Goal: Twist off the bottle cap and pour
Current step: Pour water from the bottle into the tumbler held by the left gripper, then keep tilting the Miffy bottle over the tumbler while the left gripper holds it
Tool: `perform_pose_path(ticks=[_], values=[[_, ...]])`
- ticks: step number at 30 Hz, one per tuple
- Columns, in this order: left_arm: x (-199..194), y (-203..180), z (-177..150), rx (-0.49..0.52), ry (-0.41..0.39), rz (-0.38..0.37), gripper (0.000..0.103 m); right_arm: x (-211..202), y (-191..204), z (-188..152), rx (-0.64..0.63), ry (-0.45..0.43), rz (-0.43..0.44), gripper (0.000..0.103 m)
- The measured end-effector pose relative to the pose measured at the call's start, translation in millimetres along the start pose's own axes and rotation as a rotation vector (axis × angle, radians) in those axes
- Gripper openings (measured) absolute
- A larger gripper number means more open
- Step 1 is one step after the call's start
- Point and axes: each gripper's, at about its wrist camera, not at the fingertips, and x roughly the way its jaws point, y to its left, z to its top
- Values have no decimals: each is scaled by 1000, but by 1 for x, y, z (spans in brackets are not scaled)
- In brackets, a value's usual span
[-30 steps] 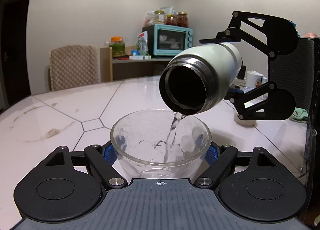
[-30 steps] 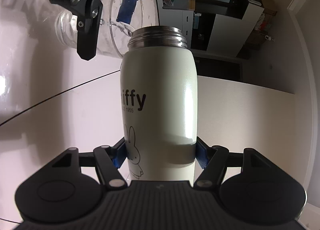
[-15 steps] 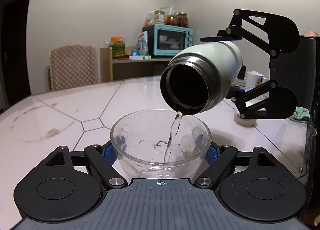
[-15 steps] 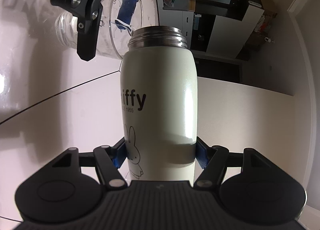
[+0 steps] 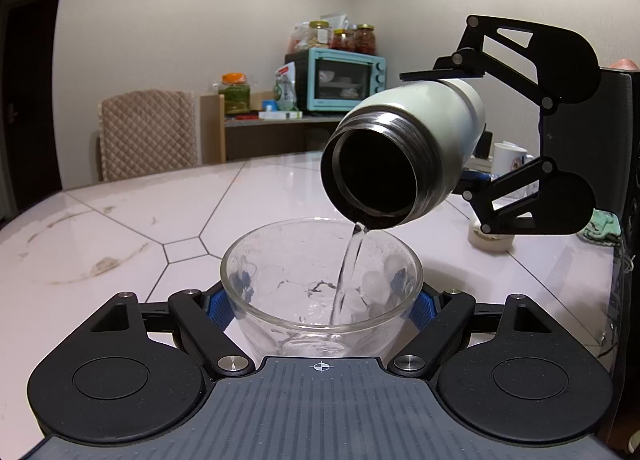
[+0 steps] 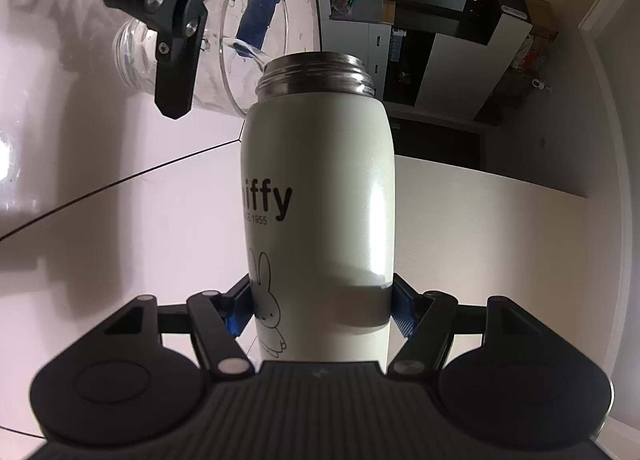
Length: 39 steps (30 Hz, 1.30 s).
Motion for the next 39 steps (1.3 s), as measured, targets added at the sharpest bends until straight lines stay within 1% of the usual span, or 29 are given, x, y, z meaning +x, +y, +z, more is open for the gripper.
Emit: perform_pose_path(ticks=[29, 39], values=[[0, -1, 0, 0, 0, 0, 86, 0, -1, 8, -27, 3, 6, 70], [0, 0, 0, 0, 0, 0, 86, 1, -2, 10, -54, 3, 0, 70]])
